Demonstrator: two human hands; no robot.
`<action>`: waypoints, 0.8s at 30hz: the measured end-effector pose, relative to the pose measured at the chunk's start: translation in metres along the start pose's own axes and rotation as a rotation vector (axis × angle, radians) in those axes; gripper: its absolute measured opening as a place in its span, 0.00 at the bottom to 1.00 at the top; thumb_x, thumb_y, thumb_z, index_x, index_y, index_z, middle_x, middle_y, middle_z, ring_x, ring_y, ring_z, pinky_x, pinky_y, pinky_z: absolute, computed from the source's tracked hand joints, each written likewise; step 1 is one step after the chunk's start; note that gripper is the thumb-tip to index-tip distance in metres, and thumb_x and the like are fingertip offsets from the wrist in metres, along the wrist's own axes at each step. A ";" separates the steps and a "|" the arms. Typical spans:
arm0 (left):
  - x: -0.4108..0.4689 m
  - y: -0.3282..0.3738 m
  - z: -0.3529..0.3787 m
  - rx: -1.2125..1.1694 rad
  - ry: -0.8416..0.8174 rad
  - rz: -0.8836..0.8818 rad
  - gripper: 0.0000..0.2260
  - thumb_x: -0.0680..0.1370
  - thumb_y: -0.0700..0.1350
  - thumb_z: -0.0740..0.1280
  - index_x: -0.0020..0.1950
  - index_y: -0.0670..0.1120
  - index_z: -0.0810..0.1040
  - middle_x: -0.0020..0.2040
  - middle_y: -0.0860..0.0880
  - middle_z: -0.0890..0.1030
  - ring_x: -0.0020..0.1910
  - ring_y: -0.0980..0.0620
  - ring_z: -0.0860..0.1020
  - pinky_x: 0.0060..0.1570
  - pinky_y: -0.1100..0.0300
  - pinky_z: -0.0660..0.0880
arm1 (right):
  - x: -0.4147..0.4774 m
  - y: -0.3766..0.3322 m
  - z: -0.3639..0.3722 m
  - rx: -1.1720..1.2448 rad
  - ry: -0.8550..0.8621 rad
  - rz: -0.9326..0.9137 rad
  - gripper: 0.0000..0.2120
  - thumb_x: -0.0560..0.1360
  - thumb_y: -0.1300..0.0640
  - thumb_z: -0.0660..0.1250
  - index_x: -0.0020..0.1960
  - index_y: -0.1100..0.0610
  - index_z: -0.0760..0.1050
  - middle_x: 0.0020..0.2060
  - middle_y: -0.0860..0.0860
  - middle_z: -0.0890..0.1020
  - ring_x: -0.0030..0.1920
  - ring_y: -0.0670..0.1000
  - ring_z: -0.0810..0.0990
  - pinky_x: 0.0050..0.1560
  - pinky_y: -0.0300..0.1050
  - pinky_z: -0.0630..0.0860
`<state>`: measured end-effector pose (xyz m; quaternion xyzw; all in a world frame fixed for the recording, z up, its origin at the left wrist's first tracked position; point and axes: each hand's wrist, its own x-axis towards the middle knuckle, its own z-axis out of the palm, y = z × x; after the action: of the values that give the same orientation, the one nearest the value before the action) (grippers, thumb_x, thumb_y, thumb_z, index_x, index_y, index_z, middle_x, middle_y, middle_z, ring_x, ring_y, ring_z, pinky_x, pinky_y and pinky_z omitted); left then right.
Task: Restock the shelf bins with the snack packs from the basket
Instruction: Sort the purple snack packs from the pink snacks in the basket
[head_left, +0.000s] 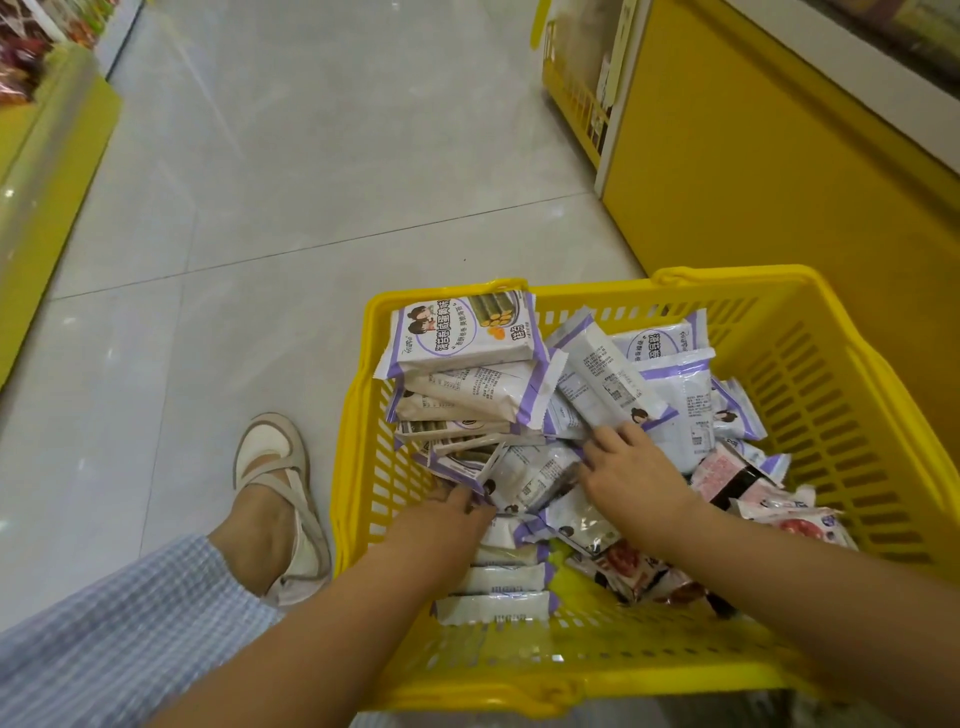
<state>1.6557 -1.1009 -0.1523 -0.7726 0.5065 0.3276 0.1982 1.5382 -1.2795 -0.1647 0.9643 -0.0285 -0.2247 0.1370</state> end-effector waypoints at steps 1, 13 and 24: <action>0.001 0.001 0.000 0.013 0.001 0.000 0.28 0.80 0.40 0.60 0.78 0.50 0.55 0.75 0.43 0.59 0.71 0.42 0.63 0.63 0.49 0.71 | -0.001 0.001 -0.002 0.001 -0.021 -0.001 0.17 0.77 0.58 0.62 0.64 0.60 0.72 0.60 0.57 0.74 0.63 0.58 0.66 0.65 0.55 0.59; -0.023 -0.020 -0.056 -0.140 0.049 0.033 0.20 0.79 0.34 0.59 0.68 0.49 0.74 0.62 0.46 0.77 0.59 0.46 0.76 0.53 0.59 0.71 | -0.026 0.011 -0.078 0.720 -0.220 -0.197 0.17 0.70 0.44 0.72 0.54 0.52 0.78 0.40 0.47 0.80 0.40 0.49 0.78 0.39 0.45 0.73; -0.061 -0.041 -0.060 -0.267 0.703 0.053 0.09 0.81 0.44 0.60 0.58 0.52 0.77 0.55 0.53 0.79 0.53 0.51 0.77 0.47 0.57 0.74 | 0.001 -0.058 -0.023 0.598 -0.153 -0.243 0.31 0.78 0.45 0.60 0.77 0.51 0.54 0.76 0.51 0.55 0.73 0.57 0.59 0.70 0.55 0.62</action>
<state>1.6947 -1.0831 -0.0675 -0.8436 0.5161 0.1107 -0.0988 1.5491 -1.2187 -0.1619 0.9385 0.0119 -0.2926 -0.1827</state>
